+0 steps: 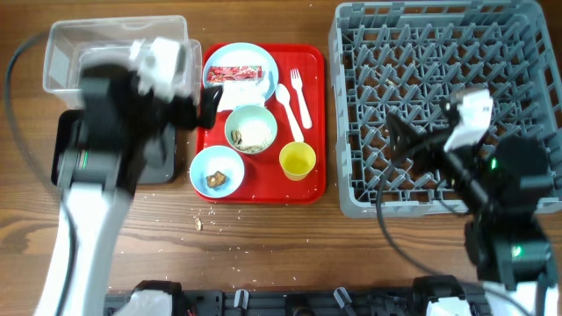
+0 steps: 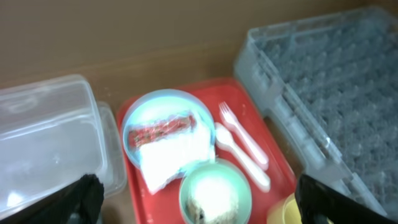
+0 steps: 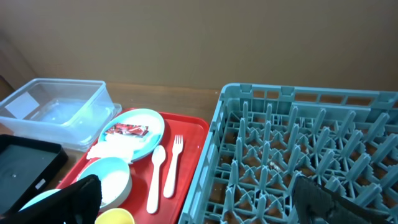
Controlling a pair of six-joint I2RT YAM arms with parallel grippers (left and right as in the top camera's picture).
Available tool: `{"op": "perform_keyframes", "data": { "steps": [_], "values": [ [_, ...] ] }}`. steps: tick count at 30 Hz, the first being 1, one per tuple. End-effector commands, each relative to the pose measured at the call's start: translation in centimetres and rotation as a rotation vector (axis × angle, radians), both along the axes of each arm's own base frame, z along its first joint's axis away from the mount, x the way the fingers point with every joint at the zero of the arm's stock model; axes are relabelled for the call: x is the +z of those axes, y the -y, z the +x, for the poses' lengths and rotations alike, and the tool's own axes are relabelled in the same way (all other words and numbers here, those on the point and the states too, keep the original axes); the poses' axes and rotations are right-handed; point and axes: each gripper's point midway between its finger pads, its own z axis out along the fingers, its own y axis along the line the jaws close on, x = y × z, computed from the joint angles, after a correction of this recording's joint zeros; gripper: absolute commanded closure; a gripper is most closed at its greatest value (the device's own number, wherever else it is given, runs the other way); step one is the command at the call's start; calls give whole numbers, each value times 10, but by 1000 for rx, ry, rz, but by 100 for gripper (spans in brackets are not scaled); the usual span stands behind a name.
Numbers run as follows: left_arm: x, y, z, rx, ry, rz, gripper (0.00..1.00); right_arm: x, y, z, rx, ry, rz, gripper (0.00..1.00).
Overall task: Sort waste into correct bins and load items into the dishwasher rack
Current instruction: 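Grasp the red wrapper and napkin from the plate with left gripper, drop into clear bin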
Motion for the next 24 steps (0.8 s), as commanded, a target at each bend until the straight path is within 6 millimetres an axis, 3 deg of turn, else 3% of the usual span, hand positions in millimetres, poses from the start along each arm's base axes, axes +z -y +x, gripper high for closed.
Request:
{"op": "perform_keyframes", "data": {
  "steps": [1, 4, 8, 13, 19, 24],
  "values": [
    [-25, 26, 58, -104, -107, 205, 0, 6, -4, 16, 28, -26, -9, 0],
    [-57, 36, 97, -85, -166, 272, 0, -7, -7, 23, 44, -73, -2, 0],
    [-111, 49, 124, -109, -217, 273, 0, -29, -12, 28, 69, -157, 6, 0],
    [-165, 50, 131, -268, -242, 417, 3, -52, -12, 27, 68, -247, 4, 0],
    [-232, 51, 132, -293, -355, 431, 0, -72, -12, 25, 68, -333, 3, 0],
    [-265, 52, 136, -293, -387, 428, 2, -74, -12, 25, 68, -341, 3, 0]
  ]
}}
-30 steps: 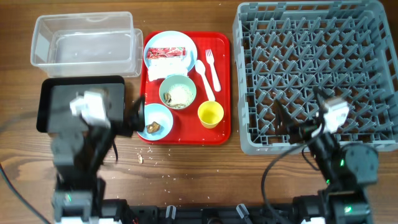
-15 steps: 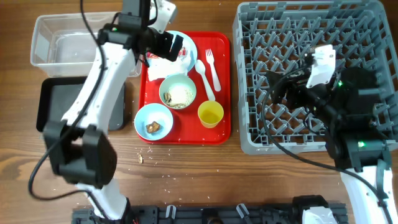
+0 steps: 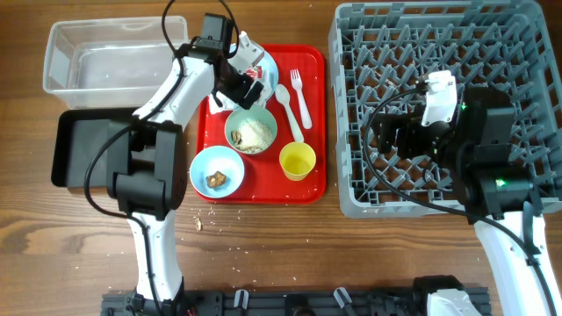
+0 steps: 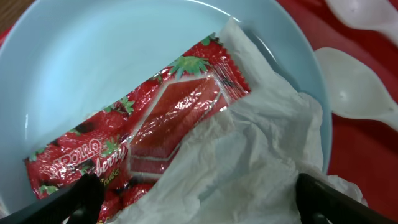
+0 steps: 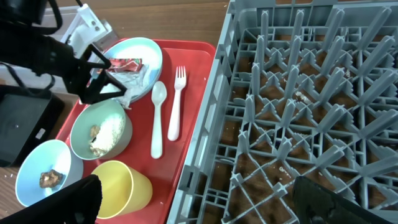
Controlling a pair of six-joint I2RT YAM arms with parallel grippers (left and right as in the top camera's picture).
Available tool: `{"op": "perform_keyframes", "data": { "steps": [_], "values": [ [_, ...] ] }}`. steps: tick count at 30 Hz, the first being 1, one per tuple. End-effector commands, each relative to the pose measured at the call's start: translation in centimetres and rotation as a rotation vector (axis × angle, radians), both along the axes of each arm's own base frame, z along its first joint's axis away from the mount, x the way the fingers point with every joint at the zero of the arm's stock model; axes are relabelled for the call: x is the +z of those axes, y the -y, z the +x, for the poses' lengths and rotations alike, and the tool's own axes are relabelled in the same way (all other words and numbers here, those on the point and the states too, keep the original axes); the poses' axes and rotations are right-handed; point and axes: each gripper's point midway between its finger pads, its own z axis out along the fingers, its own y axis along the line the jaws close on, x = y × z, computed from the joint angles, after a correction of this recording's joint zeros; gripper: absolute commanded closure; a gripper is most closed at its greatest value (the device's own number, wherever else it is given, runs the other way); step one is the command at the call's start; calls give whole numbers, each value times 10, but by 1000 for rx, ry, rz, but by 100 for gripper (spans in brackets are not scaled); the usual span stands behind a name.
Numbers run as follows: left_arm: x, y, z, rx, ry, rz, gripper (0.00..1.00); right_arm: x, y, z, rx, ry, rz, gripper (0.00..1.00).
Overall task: Sort waste into correct bins and load items into the dishwasher rack
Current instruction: 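Grasp the red wrapper and napkin from the plate with left gripper, drop into clear bin, then grasp the blue bowl with left gripper and tip its scrap onto black tray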
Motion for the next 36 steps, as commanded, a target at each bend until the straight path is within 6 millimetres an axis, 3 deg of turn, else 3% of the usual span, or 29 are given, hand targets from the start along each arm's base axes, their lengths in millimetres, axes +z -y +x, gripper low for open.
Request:
{"op": "perform_keyframes", "data": {
  "steps": [1, 4, 6, 8, 9, 12, 15, 17, 18, 21, 23, 26, 28, 30, 33, 34, 35, 36],
  "values": [
    [-18, 4, 7, -21, 1, 8, 4, 6, -2, 2, 15, 14, 3, 0],
    [-43, 6, 2, -29, -50, 2, 26, 5, -1, 1, 15, 6, 3, 0],
    [-52, 5, -1, -28, -68, 6, 50, 4, -1, 0, 15, 2, 3, 0],
    [-53, 5, -1, -28, -70, 7, 86, 4, -1, 0, 15, 2, 3, 0],
    [-52, 6, 1, -21, -63, 2, 96, 4, -1, 0, 15, 3, 3, 0],
    [-46, 6, 11, 53, -37, -25, 96, 4, -1, 0, 15, 3, 3, 0],
    [-15, 1, 30, 195, 40, -50, 96, 4, -1, 0, 15, 3, 3, 0],
    [30, -5, 45, 317, 116, -90, 96, 4, -1, 0, 15, 3, 3, 0],
    [64, -12, 50, 382, 165, -116, 96, 4, -1, 0, 15, 3, 3, 0],
    [137, -27, 46, 447, 265, -184, 96, 4, -1, 1, 16, 4, 1, 0],
    [187, -47, 39, 485, 343, -219, 96, 4, -1, 0, 16, 4, 2, 0],
    [222, -85, 35, 547, 413, -231, 96, 4, -1, 1, 16, 5, 2, 0],
    [219, -131, 38, 633, 418, -212, 96, 4, -1, 0, 16, 0, 1, 0],
    [194, -171, 43, 708, 380, -184, 96, 2, -1, -1, 16, -9, 0, 0],
    [146, -204, 51, 770, 302, -160, 94, 1, -1, -2, 16, -12, 1, 0],
    [123, -213, 53, 788, 265, -147, 81, 1, -1, -2, 15, -12, 2, 0],
    [106, -216, 55, 795, 235, -139, 58, 1, -1, -2, 15, -12, 2, 0],
    [97, -217, 55, 797, 220, -135, 45, 1, -1, -2, 15, -13, 2, 0]
  ]
}}
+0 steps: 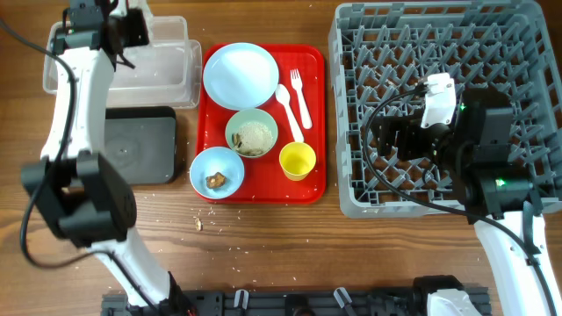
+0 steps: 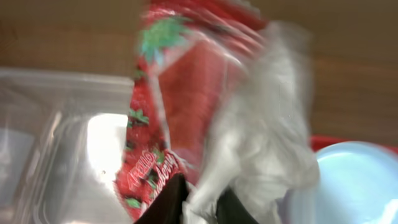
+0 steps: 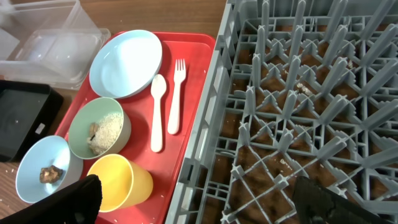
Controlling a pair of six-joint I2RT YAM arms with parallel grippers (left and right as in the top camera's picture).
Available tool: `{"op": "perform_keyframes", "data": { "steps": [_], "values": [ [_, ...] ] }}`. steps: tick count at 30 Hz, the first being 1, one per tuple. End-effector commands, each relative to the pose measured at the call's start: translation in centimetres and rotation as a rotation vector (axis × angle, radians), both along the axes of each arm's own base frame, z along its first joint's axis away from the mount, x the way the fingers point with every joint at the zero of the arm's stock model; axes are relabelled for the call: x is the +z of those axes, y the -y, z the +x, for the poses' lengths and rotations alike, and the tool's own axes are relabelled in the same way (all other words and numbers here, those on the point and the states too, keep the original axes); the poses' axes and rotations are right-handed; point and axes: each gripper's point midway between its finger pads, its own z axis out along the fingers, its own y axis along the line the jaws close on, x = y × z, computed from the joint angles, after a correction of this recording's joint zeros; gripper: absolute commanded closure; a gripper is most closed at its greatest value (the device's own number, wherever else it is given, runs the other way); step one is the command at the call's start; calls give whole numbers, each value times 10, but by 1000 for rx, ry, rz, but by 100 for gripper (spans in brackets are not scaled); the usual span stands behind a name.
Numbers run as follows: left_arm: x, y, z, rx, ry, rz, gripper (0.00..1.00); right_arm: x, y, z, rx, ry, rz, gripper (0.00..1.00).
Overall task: Sort waste into correct bins and load items into the dishwasher rack
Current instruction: 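Grasp the blue bowl with left gripper and tip its scrap onto black tray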
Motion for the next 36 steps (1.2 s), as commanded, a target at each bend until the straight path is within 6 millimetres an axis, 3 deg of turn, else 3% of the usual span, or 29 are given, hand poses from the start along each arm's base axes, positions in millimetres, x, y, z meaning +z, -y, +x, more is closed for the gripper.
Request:
{"op": "perform_keyframes", "data": {
  "steps": [1, 2, 4, 8, 11, 12, 14, 16, 18, 21, 26, 31, 36],
  "values": [
    [-47, -3, 2, 10, -83, -20, 26, 6, -1, 2, 15, 15, 3, 0],
    [-47, -1, 3, 5, -80, -22, 17, 6, -1, 2, 15, 15, 3, 0],
    [-30, 5, 4, -16, -49, -37, 9, 6, 0, 2, 10, 15, -3, 0],
    [41, 22, -8, -55, 52, -42, 0, 6, 1, 3, 5, 15, -7, 0],
    [78, 54, -43, -129, 38, -86, 0, 6, 1, 3, 6, 15, -8, 0],
    [87, 83, -73, -203, -22, -152, 0, 6, 1, 3, 5, 14, -7, 0],
    [89, 115, -112, -265, -122, -236, 0, 5, 1, 2, 5, 13, -7, 0],
    [77, 144, -163, -274, -313, -306, 0, 4, 1, 2, 5, 8, -7, 0],
    [63, 168, -201, -312, -475, -306, 0, 3, 1, 0, 5, 1, -8, 0],
    [38, 187, -225, -280, -602, -312, 0, 3, 1, 0, 4, -1, -6, 0],
    [-15, 200, -255, -271, -750, -288, 2, 2, 1, 0, 4, -5, -6, 0],
    [-77, 229, -275, -441, -759, -159, 5, 2, 1, 0, 4, -5, -6, 0],
    [-122, 220, -278, -413, -734, -86, 12, 1, 1, -2, 4, -14, -7, 0]
  ]
}}
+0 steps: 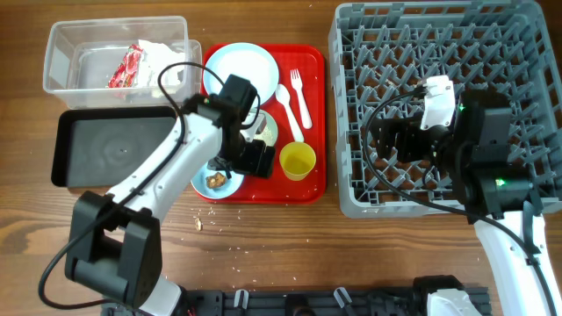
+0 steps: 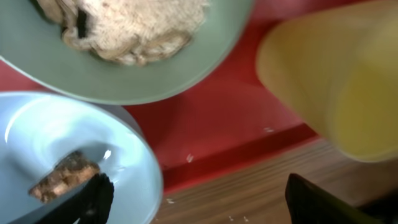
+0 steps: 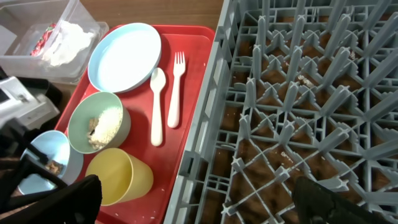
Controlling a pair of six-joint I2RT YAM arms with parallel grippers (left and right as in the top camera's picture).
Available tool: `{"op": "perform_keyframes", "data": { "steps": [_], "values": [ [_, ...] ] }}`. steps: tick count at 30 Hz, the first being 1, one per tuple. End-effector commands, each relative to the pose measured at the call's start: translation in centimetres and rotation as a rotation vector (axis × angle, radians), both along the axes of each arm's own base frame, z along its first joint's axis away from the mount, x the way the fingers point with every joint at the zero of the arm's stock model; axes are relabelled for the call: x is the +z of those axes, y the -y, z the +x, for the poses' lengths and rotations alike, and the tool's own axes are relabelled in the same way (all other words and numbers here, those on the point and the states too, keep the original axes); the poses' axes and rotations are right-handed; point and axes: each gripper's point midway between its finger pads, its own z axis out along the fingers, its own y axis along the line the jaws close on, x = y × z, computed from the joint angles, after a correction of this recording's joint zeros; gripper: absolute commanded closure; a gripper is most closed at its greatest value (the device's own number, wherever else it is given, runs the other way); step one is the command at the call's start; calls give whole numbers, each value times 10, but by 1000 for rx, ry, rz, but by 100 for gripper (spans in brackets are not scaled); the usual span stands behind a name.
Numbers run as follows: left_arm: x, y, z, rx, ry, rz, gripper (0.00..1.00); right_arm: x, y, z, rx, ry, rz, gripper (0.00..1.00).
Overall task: Sort waste into correct bins and load items into the dishwasher rack
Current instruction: 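Grasp the blue bowl with left gripper and tip its scrap onto black tray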
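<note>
The strawberry wrapper and white napkin (image 1: 132,60) lie in the clear bin (image 1: 66,48). On the red tray (image 1: 312,189) sit an empty blue plate (image 1: 239,63), a white fork (image 1: 300,96) and spoon (image 1: 288,110), a green bowl with scraps (image 2: 124,37), a small blue bowl with a scrap (image 2: 62,162) and a yellow cup (image 1: 298,161). My left gripper (image 2: 199,205) hangs open low over the tray, between the two bowls and the cup. The right gripper (image 3: 205,205) is open over the left part of the grey dish rack (image 1: 492,53), holding nothing.
A black bin (image 1: 110,145) lies left of the red tray, below the clear bin. Crumbs dot the wood in front of the tray (image 1: 200,224). The rack's upright prongs (image 3: 298,93) fill the right side.
The left gripper was shut on the wrapper and napkin above the clear bin. Both now lie in the bin, and the gripper is open over the tray's bowls. The right arm has not moved.
The wrapper and napkin lay on the blue plate with my left arm near the bins. Then the left gripper was open right over them. Then it held them above the clear bin, leaving the plate bare. Now they rest in that bin.
</note>
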Motion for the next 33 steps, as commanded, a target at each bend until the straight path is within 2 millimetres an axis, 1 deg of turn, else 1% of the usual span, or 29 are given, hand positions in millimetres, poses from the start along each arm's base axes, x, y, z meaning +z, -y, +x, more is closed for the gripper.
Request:
{"op": "perform_keyframes", "data": {
  "steps": [1, 3, 4, 5, 7, 9, 10, 11, 12, 15, 18, 21, 22, 25, 27, 29, 31, 32, 33],
  "values": [
    [-26, -16, -3, 8, 19, 56, 14, 5, 1, 2, 5, 13, -5, 0],
    [-36, -15, -1, 2, 45, 45, 20, 6, 1, 2, 5, 13, -5, 0],
    [-41, -14, 0, 0, 56, 40, 25, 5, 1, 2, 4, 13, -5, 0],
    [-44, -13, -1, -3, 62, 37, 35, 6, 1, 2, 4, 13, -5, 0],
    [-49, -13, -1, -4, 69, 34, 61, 6, 1, 2, 5, 13, -5, 0],
    [-49, -12, -1, -4, 71, 33, 68, 6, 1, 3, 5, 14, -5, 0],
    [-49, -12, -1, -4, 71, 33, 76, 6, 1, 3, 5, 14, -5, 0],
    [-49, -13, -1, -4, 70, 34, 88, 6, 1, 3, 5, 14, -5, 0],
    [-49, -12, -1, -3, 70, 33, 96, 6, 1, 3, 5, 14, -5, 0],
    [-45, -10, -3, -3, 58, 18, 96, 6, 1, 3, 4, 14, -5, 0],
    [-29, -11, -3, 0, 44, 20, 96, 5, 1, 2, 5, 13, -5, 0],
    [4, -12, 2, 12, 50, 13, 96, 6, 1, 3, 5, 14, -5, 0],
    [21, -14, 7, 27, 60, 2, 96, 6, 1, 3, 4, 14, -5, 0],
    [57, -29, 21, 97, 95, -40, 96, 6, 1, 3, 4, 14, -5, 0],
    [70, -47, 33, 172, 119, -93, 96, 5, 1, 2, 4, 13, -5, 0],
    [75, -77, 47, 251, 132, -171, 96, 6, 1, 3, 5, 14, -5, 0],
    [85, -110, 67, 328, 180, -330, 96, 6, 1, 3, 4, 15, -5, 0],
    [91, -123, 76, 358, 208, -418, 96, 6, 1, 3, 5, 15, -5, 0],
    [94, -143, 86, 409, 235, -519, 96, 6, 1, 3, 4, 14, -5, 0]
  ]
}}
